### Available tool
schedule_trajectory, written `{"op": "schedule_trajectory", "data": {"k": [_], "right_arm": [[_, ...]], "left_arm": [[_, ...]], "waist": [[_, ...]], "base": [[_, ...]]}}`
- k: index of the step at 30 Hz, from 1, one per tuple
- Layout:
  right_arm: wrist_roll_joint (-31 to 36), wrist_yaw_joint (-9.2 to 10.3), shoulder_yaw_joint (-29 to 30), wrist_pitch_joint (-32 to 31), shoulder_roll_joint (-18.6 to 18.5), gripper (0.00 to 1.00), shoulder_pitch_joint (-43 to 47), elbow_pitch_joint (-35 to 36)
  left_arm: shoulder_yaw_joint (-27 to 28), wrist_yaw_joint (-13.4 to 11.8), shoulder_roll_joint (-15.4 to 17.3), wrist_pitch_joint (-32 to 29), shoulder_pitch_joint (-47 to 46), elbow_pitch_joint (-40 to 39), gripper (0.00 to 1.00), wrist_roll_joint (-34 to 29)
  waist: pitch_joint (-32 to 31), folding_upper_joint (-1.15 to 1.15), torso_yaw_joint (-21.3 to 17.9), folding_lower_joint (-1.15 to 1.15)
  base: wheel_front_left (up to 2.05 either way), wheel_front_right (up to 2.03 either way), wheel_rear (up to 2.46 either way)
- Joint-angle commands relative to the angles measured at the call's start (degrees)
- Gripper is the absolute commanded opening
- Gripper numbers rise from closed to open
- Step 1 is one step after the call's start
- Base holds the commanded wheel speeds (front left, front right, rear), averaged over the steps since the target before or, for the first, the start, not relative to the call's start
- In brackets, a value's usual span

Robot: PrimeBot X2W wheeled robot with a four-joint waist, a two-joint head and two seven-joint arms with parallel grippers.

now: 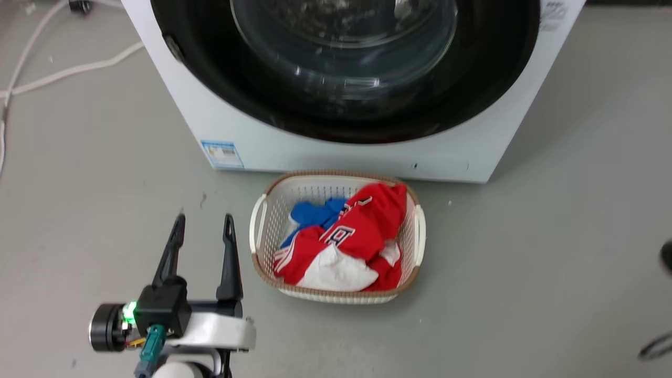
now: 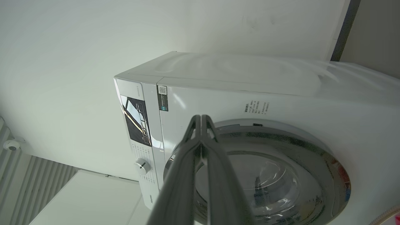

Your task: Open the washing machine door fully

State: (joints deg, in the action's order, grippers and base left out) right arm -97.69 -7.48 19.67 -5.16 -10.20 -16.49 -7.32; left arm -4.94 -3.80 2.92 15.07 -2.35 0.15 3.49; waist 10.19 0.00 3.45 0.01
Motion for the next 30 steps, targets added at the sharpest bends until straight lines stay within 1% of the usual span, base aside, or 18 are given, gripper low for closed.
{"op": "schedule_trajectory", "data": {"k": [1,9,14,22,30], "right_arm": [[0.69,-0.02,0.27,-0.78,-1.43,0.00,-3.89,-1.35],[3.08,-0.02,-1.25,-5.19,-8.39,0.00,-20.83,-8.98],[5.70,-0.02,-4.68,-7.93,-11.77,0.00,-30.38,-13.12],[9.72,-0.02,-11.51,-13.40,-14.94,0.00,-41.56,-17.70],[13.92,-0.02,-18.07,-18.17,-16.05,0.00,-49.27,-21.57]], "left_arm": [[-0.09,-0.34,-0.03,0.16,-1.68,-0.63,1.00,-0.41],[-1.09,-0.56,-0.03,0.16,-7.30,-2.61,1.00,-0.76],[-1.38,-0.49,-0.03,0.16,-9.68,-3.57,1.00,-1.09],[-2.58,-1.47,-0.03,0.16,-11.85,-4.84,1.00,-0.21],[-3.59,-2.16,-0.04,0.16,-13.37,-5.26,1.00,0.63]], "waist": [[4.08,0.00,0.73,-0.01],[13.50,0.00,2.09,-0.01],[17.87,0.00,2.87,-0.01],[22.09,0.00,4.37,-0.01],[25.29,0.00,5.81,-0.01]], "base": [[0.00,0.00,0.00],[0.00,0.00,0.00],[0.00,0.00,0.00],[0.00,0.00,0.00],[0.00,0.00,0.00]]}}
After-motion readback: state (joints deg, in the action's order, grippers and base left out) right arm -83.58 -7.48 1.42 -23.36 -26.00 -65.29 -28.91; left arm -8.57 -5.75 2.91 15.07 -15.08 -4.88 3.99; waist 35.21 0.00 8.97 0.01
